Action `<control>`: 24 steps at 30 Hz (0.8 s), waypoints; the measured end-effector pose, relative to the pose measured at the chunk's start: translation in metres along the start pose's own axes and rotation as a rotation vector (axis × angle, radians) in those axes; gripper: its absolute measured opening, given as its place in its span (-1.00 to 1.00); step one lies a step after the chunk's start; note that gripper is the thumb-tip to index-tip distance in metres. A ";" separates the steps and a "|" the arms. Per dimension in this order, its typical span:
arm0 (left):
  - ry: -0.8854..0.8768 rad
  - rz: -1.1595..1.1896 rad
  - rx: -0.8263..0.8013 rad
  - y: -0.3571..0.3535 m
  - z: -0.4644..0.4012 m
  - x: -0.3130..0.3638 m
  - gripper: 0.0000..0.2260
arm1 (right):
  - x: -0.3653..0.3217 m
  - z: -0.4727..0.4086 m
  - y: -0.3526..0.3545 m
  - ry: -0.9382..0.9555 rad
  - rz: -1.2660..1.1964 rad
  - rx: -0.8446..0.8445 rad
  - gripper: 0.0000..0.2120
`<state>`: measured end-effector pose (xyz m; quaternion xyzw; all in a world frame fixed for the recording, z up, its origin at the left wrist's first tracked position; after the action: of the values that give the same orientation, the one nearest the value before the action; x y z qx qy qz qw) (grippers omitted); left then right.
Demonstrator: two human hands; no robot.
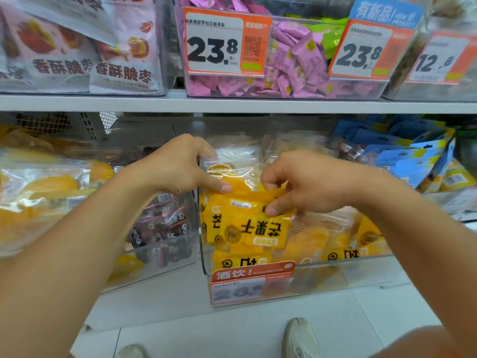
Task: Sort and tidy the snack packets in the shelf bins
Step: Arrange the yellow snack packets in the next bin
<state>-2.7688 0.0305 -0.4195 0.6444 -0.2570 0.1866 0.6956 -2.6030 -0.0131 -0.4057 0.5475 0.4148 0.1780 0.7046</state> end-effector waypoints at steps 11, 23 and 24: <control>0.007 0.106 0.002 -0.006 0.004 0.000 -0.38 | 0.054 0.047 0.058 -0.035 -0.313 0.553 -0.87; -0.095 0.328 0.096 -0.002 0.008 0.005 -0.78 | -0.039 0.007 0.056 0.282 0.328 0.691 -0.73; -0.062 0.365 0.122 0.001 0.009 0.005 -0.82 | -0.037 -0.006 0.044 0.274 0.363 0.561 -0.72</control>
<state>-2.7660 0.0209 -0.4154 0.6333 -0.3793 0.3050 0.6017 -2.6207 -0.0205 -0.3517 0.7554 0.4342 0.2513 0.4216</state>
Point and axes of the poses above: each hand's wrist, its own z-axis away from the middle knuckle, its own y-axis out of the back of the hand, x = y × z, the point moved 9 cm from there along -z, towards the middle knuckle, and after that the axes turned 13 degrees about y, right-handed, at the moved point
